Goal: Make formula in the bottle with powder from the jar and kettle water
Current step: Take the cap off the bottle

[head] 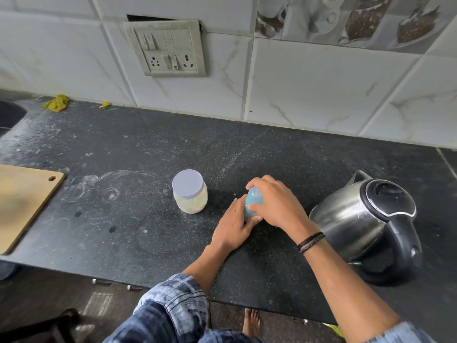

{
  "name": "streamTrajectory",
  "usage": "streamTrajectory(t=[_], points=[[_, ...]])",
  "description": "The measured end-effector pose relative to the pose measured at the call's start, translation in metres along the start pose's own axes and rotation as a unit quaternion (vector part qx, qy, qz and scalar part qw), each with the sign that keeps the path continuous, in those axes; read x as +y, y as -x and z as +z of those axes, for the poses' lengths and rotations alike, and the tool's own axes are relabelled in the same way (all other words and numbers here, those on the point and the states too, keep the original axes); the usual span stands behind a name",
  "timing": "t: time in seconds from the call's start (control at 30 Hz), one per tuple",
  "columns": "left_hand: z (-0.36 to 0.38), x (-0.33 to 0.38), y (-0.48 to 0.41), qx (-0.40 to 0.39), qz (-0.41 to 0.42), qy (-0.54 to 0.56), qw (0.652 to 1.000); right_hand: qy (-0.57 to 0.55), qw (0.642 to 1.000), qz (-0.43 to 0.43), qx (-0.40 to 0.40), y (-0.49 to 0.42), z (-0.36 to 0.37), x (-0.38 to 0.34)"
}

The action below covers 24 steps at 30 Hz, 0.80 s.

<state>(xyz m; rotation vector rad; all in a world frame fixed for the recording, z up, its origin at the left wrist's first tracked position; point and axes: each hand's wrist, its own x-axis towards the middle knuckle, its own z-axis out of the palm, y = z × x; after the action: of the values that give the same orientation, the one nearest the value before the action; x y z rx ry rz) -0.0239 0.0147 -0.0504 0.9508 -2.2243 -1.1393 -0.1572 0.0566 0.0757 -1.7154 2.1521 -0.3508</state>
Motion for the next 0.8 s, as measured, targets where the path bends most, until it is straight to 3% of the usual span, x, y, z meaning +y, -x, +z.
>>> streamTrajectory(t=[0.33,0.6,0.8], points=[[0.001,-0.003,-0.001,0.008,0.009,-0.002,1.0,-0.062,0.998,-0.011,-0.013,-0.003,-0.004,0.006],[0.003,-0.005,-0.001,0.006,-0.001,-0.01,1.0,-0.076,0.991,-0.039,-0.099,-0.011,-0.014,0.007],[0.004,-0.008,-0.001,0.001,0.002,-0.015,1.0,-0.061,0.998,-0.008,-0.019,-0.01,-0.006,0.008]])
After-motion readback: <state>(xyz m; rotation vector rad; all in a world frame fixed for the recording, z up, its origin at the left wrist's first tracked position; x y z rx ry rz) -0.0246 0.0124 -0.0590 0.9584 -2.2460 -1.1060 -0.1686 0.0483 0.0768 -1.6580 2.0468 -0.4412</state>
